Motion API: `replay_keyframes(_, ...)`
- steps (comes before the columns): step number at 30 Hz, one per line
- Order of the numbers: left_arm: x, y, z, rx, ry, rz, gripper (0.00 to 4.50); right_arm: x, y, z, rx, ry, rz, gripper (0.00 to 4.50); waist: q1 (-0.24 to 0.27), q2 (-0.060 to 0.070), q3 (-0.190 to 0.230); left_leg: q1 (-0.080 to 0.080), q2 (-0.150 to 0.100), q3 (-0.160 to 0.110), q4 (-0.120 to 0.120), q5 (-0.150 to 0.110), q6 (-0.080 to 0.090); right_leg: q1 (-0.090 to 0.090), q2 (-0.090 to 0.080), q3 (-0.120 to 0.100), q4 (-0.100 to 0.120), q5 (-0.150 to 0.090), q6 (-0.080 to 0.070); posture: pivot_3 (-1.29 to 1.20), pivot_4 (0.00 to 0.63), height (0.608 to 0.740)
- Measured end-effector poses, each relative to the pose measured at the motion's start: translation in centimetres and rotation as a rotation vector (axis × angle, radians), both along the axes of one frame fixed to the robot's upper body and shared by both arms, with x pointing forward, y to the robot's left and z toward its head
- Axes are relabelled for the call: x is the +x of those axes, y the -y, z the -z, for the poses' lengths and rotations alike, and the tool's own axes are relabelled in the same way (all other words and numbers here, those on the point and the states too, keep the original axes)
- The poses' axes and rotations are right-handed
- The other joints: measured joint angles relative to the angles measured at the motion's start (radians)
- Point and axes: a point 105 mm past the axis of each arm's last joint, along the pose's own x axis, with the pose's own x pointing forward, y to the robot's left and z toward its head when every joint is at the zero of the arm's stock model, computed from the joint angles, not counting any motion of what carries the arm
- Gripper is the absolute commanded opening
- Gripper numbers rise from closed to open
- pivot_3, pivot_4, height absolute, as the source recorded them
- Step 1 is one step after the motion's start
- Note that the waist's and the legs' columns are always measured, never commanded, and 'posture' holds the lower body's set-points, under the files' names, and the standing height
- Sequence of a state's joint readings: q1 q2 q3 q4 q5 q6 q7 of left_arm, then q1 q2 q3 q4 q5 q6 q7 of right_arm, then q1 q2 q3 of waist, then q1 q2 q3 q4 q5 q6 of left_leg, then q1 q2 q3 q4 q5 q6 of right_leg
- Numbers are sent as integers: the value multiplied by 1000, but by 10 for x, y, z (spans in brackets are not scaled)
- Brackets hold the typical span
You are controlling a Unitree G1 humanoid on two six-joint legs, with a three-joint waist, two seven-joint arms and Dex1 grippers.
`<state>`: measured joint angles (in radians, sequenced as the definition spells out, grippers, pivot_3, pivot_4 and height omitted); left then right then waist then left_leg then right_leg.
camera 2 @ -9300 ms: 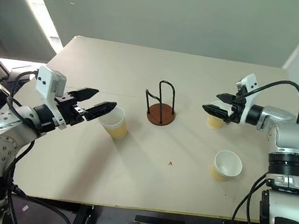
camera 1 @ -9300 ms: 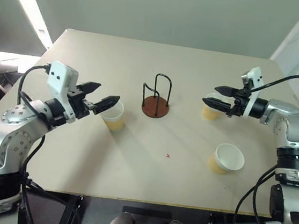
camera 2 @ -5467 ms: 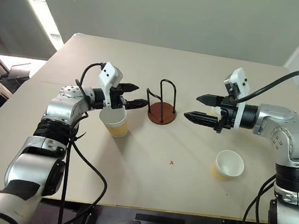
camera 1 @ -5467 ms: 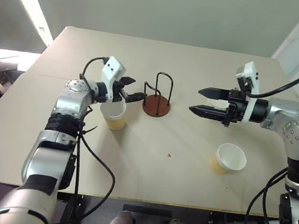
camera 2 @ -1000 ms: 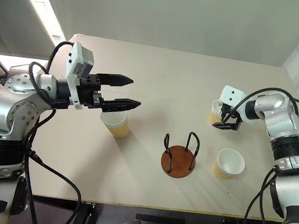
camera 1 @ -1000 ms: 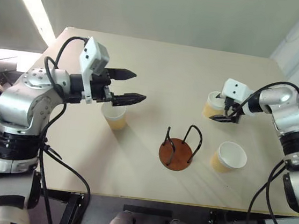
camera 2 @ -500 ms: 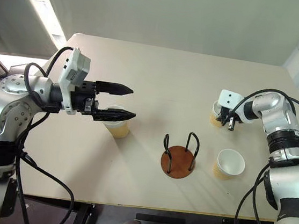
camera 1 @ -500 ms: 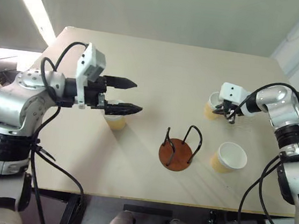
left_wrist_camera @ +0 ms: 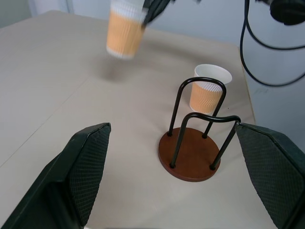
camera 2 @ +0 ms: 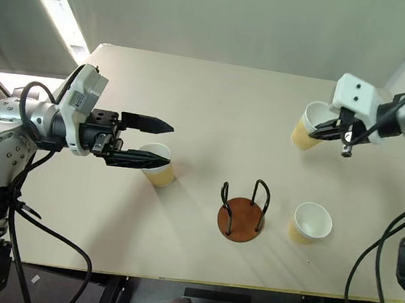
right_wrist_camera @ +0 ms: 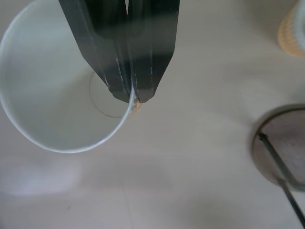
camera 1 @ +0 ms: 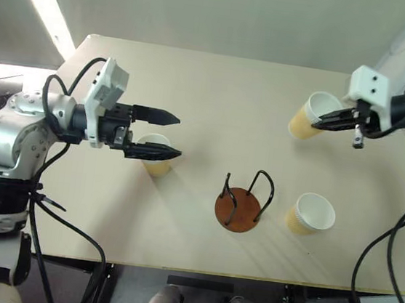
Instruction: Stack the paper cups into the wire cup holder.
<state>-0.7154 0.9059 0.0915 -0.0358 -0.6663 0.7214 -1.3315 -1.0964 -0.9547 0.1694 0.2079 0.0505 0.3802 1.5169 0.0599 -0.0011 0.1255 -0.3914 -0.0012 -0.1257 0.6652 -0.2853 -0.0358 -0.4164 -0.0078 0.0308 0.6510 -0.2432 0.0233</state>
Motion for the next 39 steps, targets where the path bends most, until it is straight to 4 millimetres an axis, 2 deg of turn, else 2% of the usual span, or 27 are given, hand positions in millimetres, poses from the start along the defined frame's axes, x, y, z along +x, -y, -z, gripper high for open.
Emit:
replay_keyframes(6, -1, -2, 1, 18, -21, 28, 4500, -53, -40, -6, -44, -32, -180, 8, -6, 0, 0, 0, 0, 0, 1, 0, 1, 0, 0, 0, -4, 0, 0, 0, 150, 740)
replay_keyframes(12, 1, -2, -8, 29, -4, 45, 4500, -80, -64, -3, -41, -63, -282, 8, -7, 0, 0, 0, 0, -1, 3, 1, 2, 0, 0, 0, -3, 0, 1, 0, 150, 740)
replay_keyframes(18, 5, -1, -7, 45, -9, 46, 4500, -90, -79, -1, -30, -78, -343, 8, -10, 0, 0, 0, 0, -2, 2, 1, 2, 0, 0, -1, -4, 0, 1, 0, 150, 740)
replay_keyframes(22, 5, 0, -6, 47, -9, 48, 4500, -94, -81, 3, -37, -94, -362, 8, -10, 0, 0, 0, 0, -2, 2, 1, 3, 0, 0, -1, -5, 0, 1, 0, 150, 740)
replay_keyframes(28, 6, 0, -6, 47, -7, 44, 4500, -100, -80, 23, -77, -160, -375, 8, -10, 0, 0, 0, 0, -2, 2, 2, 3, 0, 0, -1, -4, 0, 1, 0, 150, 740)
replay_keyframes(39, 10, -2, -3, 45, -9, 23, 4500, -97, -81, 37, -118, -164, -386, 8, -11, 0, 0, 0, 0, -2, 3, 2, 3, 0, 0, -1, -4, 0, 1, 0, 150, 740)
